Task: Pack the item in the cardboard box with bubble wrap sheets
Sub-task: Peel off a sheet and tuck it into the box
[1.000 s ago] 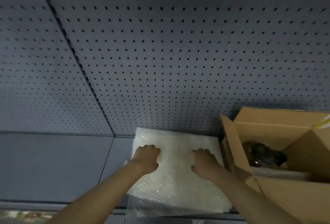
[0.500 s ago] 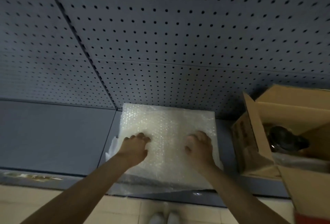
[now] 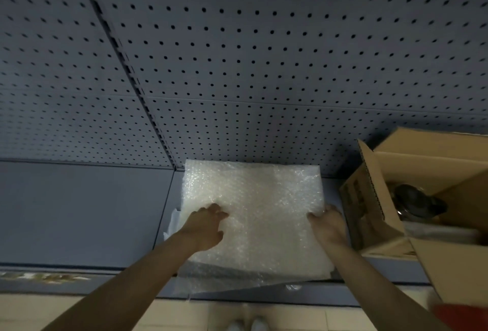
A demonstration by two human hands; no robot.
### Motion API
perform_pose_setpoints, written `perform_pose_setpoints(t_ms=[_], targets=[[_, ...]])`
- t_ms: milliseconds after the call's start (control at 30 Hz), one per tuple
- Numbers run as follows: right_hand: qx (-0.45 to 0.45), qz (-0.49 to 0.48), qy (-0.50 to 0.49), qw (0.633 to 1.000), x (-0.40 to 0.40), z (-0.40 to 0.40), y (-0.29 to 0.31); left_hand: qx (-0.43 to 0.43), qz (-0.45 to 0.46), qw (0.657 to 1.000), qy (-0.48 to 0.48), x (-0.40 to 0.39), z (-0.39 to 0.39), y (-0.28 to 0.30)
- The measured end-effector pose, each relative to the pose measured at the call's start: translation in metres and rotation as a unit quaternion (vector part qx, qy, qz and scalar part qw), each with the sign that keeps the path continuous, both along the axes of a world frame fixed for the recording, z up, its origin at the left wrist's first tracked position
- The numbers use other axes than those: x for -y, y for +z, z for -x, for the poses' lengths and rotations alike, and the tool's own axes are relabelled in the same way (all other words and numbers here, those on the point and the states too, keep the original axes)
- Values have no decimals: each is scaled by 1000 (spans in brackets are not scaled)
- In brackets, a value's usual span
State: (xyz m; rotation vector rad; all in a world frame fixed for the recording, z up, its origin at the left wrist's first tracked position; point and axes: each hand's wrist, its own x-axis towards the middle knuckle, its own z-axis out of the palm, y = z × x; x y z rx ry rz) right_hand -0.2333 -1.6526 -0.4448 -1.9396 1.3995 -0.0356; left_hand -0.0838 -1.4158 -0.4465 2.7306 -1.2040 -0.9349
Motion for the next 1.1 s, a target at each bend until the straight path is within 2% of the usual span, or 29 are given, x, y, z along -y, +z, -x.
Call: perform_pose_setpoints(t_ms=[100, 267, 433, 567, 667, 733, 800, 833, 867, 933, 1000, 1100], targets=[[30, -1, 20, 999, -8, -4, 20, -31, 1, 1000, 1, -2, -1, 3], [141, -30, 55, 988, -47, -24, 53, -84, 14, 996, 8, -8, -6, 2], [200, -128, 137, 962, -99, -58, 81, -147, 59, 987, 42, -19, -17, 2], [159, -146, 187, 958, -127, -93, 68, -236, 103, 962, 95, -35, -31, -2], [108, -150, 219, 958, -138, -109, 45, -260, 141, 940, 170, -48, -42, -9], [75, -158, 235, 956, -142, -113, 29, -265, 206, 912, 236, -53, -47, -11], [44, -147, 261, 953, -143, -115, 16, -244, 276, 882, 295, -58, -48, -7], [35, -134, 276, 951, -143, -115, 12, -220, 304, 876, 302, -60, -48, -6], [27, -120, 289, 949, -143, -116, 8, -174, 315, 890, 281, -63, -49, -7], [18, -92, 313, 945, -144, -117, -1, -32, 300, 937, 175, -69, -52, -10], [5, -79, 333, 940, -146, -117, -6, 109, 277, 954, 33, -71, -55, -16], [-18, -44, 382, 923, -145, -114, -8, 135, 160, 972, -105, -54, -49, -9]])
